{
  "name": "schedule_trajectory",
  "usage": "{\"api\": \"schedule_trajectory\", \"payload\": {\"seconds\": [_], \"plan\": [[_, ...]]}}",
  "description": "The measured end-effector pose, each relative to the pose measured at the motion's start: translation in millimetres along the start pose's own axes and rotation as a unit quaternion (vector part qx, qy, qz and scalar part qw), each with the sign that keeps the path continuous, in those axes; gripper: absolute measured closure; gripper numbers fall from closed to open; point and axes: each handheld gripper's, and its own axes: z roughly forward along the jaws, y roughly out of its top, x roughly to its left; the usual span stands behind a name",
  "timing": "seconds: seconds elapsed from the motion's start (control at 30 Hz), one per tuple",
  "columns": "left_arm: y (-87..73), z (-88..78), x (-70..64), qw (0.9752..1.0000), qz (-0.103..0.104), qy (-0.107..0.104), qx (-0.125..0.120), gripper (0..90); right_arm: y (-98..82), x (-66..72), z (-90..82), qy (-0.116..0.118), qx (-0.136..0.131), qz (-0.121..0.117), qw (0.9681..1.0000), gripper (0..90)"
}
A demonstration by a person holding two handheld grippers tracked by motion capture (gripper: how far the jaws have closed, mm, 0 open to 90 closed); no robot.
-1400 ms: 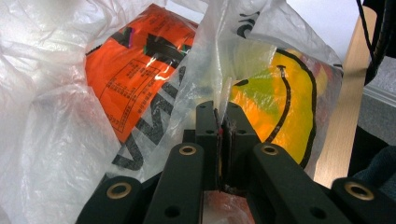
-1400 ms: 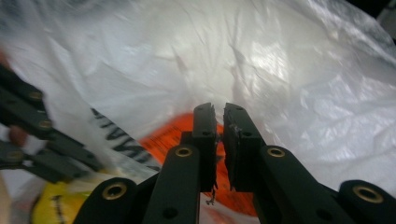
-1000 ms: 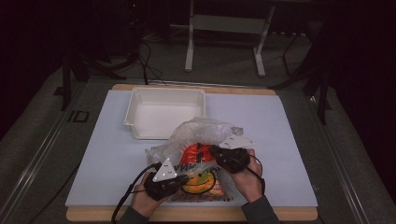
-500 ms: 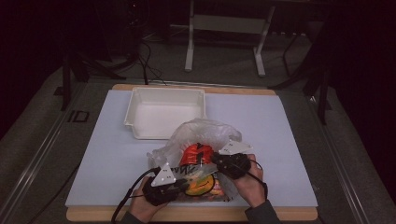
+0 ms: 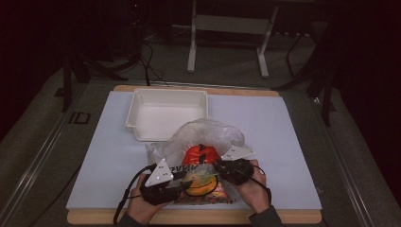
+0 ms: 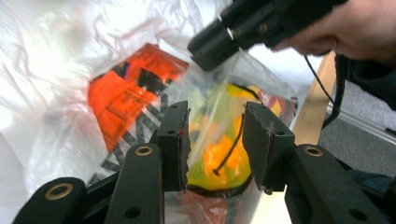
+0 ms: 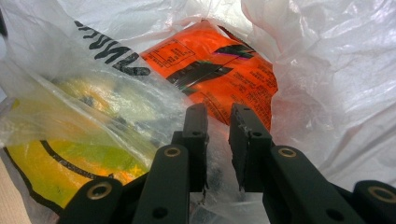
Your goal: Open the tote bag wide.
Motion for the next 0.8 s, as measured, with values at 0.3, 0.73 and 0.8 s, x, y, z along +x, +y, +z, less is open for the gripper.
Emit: {"api": "schedule_trajectory", "payload": {"seconds": [0.3,0.73,0.8], "plan": [[17.9,-4.6,4.6,0.9999,0.001,0.007,-0.016,59.9,-1.7,0.5,1.9,0.004,0.002,-0.003,1.0000,75.0],[36.7,22.2,24.5,0.9971,-0.021,0.070,0.020,57.4,-4.4,1.9,3.2,0.009,0.009,-0.002,0.9999,71.7],[35.2,28.6,24.7,0.9964,-0.020,0.077,0.031,56.9,-4.9,1.3,3.0,0.008,0.008,-0.002,0.9999,70.6]]}}
